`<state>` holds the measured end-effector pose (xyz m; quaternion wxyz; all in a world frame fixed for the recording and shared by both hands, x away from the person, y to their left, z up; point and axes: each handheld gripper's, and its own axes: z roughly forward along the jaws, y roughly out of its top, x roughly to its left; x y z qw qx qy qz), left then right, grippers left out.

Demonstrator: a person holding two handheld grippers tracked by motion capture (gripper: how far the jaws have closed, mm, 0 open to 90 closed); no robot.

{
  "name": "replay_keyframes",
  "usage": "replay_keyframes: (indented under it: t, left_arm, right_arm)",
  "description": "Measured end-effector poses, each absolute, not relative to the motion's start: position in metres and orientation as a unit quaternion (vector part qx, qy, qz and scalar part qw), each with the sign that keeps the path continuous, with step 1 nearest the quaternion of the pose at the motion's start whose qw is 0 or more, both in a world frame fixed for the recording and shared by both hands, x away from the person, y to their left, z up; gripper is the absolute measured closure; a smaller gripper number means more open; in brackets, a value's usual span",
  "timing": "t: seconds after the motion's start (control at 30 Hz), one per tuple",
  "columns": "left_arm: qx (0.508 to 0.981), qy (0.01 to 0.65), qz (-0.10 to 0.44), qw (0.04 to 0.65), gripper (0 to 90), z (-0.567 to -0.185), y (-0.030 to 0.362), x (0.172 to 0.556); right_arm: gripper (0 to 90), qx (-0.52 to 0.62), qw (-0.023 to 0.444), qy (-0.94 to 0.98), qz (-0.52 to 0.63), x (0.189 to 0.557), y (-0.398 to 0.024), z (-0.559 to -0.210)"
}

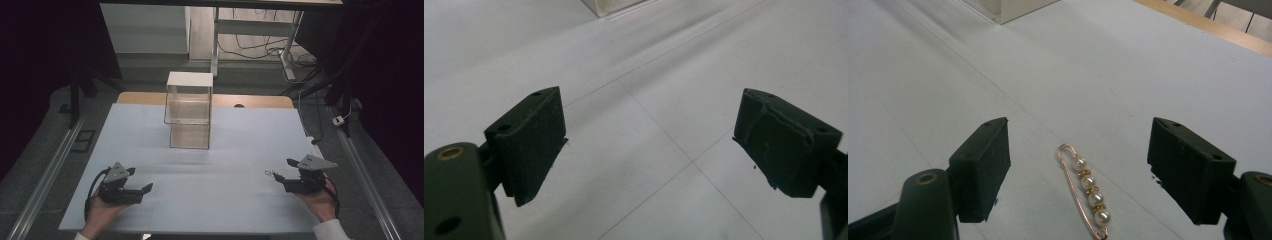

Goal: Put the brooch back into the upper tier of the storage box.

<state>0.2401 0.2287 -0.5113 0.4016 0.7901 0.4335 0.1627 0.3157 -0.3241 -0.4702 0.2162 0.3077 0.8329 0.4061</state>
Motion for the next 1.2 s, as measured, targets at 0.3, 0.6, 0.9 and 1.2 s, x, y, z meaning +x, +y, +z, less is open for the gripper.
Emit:
replay_keyframes:
  t: [0.3,0.6,0.9,1.2]
  left_arm:
    - [0.790,0.434,0.162,0.402,13.5,-0.511,0.230,0.242]
    - [0.793,0.431,0.158,0.400,13.5,-0.513,0.228,0.245]
    - [0.794,0.431,0.158,0.399,13.5,-0.513,0.227,0.245]
    - [0.796,0.430,0.155,0.397,13.6,-0.515,0.226,0.245]
  right_arm:
    - [25.0,0.311,0.204,0.843,0.388,0.331,-0.319,-0.459]
    - [25.2,0.319,0.185,0.853,0.369,0.352,-0.312,-0.445]
    - [25.3,0.323,0.159,0.876,0.321,0.369,-0.305,-0.448]
    - [26.7,0.314,0.133,0.902,0.265,0.375,-0.302,-0.461]
